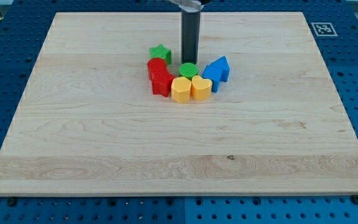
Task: Move your arm right side of the blue triangle
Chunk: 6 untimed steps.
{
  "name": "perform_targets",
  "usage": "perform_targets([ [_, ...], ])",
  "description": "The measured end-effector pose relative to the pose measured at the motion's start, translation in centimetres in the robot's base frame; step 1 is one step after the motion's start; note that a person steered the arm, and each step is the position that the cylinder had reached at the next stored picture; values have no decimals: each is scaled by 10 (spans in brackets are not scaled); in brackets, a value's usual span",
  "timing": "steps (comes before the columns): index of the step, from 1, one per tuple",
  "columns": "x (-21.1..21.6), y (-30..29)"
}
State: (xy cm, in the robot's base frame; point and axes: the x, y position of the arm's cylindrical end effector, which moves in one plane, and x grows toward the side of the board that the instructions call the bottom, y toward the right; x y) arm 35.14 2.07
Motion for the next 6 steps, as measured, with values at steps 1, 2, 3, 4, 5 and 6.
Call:
perform_targets([
  [1, -16, 22],
  [2, -35, 57],
  [3, -38, 103],
  [4, -24, 115],
  [5, -3, 106],
  [6, 19, 97],
])
